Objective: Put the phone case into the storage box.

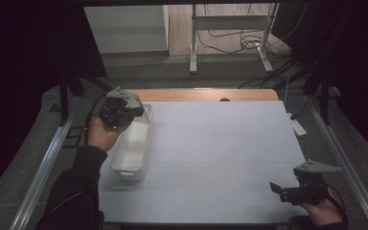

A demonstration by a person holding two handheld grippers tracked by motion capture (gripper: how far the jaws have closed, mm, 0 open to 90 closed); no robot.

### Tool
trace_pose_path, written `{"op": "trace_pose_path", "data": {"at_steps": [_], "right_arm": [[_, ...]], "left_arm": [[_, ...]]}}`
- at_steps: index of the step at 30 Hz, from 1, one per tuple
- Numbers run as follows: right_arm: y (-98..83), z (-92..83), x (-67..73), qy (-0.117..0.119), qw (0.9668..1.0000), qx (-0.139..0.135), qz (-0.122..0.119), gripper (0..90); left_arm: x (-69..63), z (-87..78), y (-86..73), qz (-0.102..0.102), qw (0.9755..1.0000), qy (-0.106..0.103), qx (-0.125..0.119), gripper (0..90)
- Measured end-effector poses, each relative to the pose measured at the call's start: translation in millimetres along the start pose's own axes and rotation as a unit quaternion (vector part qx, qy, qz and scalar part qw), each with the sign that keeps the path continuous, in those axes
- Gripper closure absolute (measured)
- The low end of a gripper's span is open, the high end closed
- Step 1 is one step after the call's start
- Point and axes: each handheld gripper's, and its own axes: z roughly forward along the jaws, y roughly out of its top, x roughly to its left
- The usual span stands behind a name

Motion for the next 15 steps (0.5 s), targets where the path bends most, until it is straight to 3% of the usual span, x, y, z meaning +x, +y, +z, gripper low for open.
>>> {"op": "trace_pose_path", "data": {"at_steps": [15], "right_arm": [[-0.3, -0.1, 1.0, -0.001, 1.0, 0.006, -0.006, 0.0]], "left_arm": [[11.3, 8.9, 7.4, -0.015, 0.9995, 0.024, 0.013, 88.0]]}}
